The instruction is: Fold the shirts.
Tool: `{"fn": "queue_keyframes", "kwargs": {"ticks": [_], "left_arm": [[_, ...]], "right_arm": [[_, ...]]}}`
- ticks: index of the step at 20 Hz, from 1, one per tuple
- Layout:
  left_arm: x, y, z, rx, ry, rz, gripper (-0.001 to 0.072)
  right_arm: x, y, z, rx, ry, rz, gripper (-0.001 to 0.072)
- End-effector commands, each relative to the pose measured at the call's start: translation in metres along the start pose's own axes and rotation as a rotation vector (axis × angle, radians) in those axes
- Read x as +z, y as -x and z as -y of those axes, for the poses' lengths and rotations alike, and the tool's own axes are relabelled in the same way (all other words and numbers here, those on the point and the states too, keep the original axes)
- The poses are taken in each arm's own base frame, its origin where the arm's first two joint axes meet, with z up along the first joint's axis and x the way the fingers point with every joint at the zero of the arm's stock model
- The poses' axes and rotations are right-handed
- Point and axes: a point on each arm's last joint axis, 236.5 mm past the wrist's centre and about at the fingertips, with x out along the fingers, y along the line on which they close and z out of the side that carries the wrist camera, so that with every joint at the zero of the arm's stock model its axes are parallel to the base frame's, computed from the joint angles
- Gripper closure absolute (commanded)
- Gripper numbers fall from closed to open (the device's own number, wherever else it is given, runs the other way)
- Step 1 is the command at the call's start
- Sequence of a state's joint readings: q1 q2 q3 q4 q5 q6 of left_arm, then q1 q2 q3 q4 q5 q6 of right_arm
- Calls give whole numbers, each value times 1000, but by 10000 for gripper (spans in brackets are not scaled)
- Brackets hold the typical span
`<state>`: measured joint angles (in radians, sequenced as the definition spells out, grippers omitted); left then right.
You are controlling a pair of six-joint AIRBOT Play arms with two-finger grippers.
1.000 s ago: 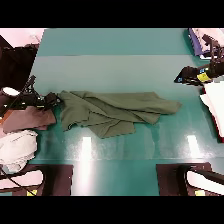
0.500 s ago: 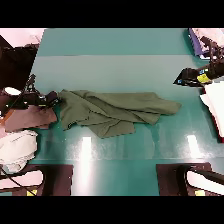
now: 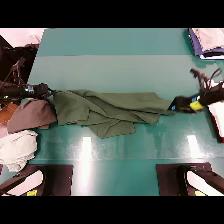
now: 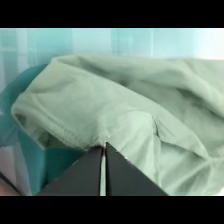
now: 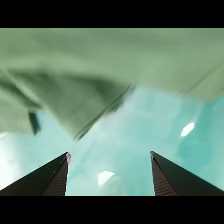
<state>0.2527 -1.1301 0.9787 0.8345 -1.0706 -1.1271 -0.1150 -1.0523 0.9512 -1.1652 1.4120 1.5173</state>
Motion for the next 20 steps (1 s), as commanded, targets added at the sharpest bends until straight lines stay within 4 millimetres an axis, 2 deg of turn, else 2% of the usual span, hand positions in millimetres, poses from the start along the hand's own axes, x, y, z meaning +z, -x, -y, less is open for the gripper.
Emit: {"fn": "queue_keyframes", "kwargs": {"ticks": [1,4,7,8,9,10,11,12,15,17,18,19,20], "left_arm": [[-6,15,16,-23,-44,-14,682],[-7,15,17,-25,-43,-18,681],[-12,16,19,-36,-43,-42,681],[-14,16,20,-38,-43,-47,682],[-15,16,20,-40,-43,-52,681],[-17,16,21,-44,-43,-59,681],[-19,16,22,-49,-44,-71,681],[-23,17,24,-57,-45,-88,681],[-36,19,30,-82,-47,-141,682],[-43,21,33,-96,-47,-171,682],[-46,21,35,-101,-48,-183,682],[-48,22,35,-105,-47,-191,681],[-50,22,36,-109,-48,-199,681]], "right_arm": [[-36,-38,-15,112,-62,9,122],[-34,-63,-33,175,-78,86,126],[-27,-88,-41,166,-57,112,140],[-24,-95,-44,161,-46,111,166],[-19,-99,-47,155,-32,114,270],[-13,-102,-51,153,-21,121,418],[-6,-101,-55,150,1,129,651],[4,-94,-61,157,26,153,693],[56,-44,-78,190,49,333,694],[98,-6,-75,194,28,485,693],[112,3,-71,189,14,521,692],[124,3,-62,182,-10,528,613],[129,-3,-55,176,-31,496,299]]}}
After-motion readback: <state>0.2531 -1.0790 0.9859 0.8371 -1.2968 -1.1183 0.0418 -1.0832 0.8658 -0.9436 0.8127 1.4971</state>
